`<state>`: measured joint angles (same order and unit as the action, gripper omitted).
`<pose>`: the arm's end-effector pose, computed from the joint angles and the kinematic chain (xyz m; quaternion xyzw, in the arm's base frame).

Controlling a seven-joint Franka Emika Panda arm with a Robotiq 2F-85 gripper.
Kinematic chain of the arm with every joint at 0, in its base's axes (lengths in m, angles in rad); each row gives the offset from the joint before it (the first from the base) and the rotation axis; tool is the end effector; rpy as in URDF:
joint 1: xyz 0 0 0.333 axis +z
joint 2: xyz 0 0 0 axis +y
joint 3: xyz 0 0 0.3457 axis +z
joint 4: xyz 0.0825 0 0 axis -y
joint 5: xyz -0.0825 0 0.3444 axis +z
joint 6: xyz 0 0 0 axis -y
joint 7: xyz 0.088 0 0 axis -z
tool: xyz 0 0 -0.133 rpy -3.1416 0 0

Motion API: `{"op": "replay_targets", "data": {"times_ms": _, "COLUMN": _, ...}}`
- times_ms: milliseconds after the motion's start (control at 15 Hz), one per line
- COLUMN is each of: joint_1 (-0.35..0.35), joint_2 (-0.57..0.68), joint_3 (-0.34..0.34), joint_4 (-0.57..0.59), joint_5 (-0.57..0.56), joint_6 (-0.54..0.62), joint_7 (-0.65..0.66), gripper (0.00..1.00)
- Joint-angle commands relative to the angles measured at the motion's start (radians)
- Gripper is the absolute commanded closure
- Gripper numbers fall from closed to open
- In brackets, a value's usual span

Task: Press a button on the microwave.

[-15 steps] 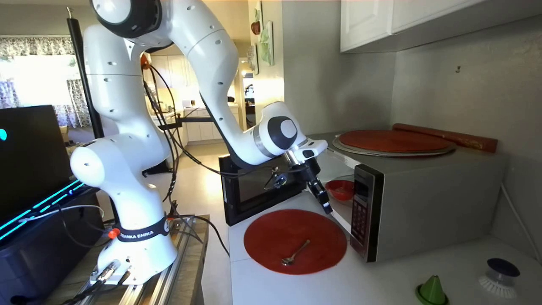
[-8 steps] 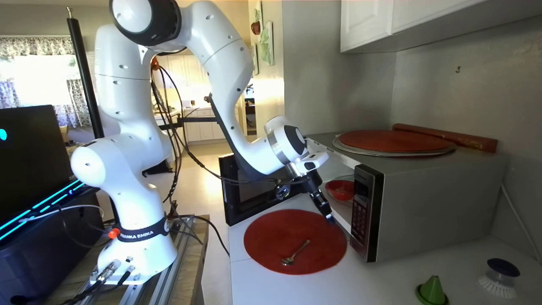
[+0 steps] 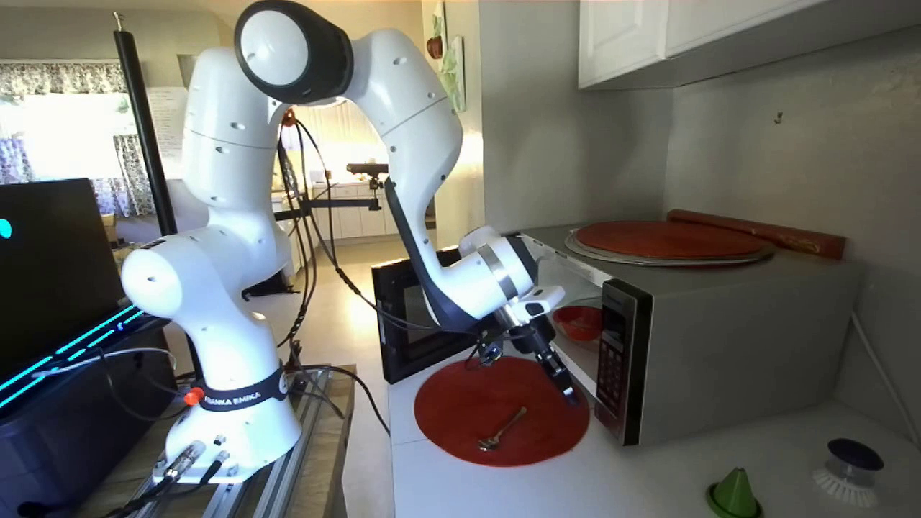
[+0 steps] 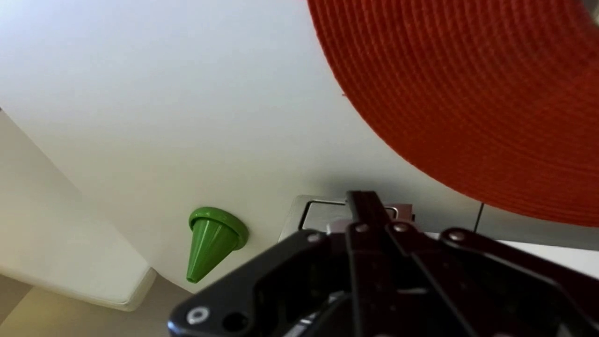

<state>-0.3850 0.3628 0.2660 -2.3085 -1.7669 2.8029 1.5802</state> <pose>0.4961 -0.0190 0.2258 0.9568 -0.0274 0.2430 0.1570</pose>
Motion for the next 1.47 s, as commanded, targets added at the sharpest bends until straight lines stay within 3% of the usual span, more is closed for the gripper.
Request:
{"op": "replay_targets", "data": {"times_ms": 0, "joint_1": 0.016, "joint_2": 0.085, "joint_3": 0.004, "joint_4": 0.081, "joint_5": -0.098, "joint_6": -0.030, "joint_7": 0.090, "gripper": 1.00}}
{"op": "replay_targets", "data": {"times_ms": 400, "joint_1": 0.021, "joint_2": 0.121, "joint_3": 0.017, "joint_4": 0.139, "joint_5": -0.166, "joint_6": -0.027, "joint_7": 0.160, "gripper": 1.00}}
{"op": "replay_targets", "data": {"times_ms": 1400, "joint_1": 0.008, "joint_2": 0.073, "joint_3": 0.021, "joint_4": 0.109, "joint_5": -0.323, "joint_6": -0.027, "joint_7": 0.285, "gripper": 1.00}}
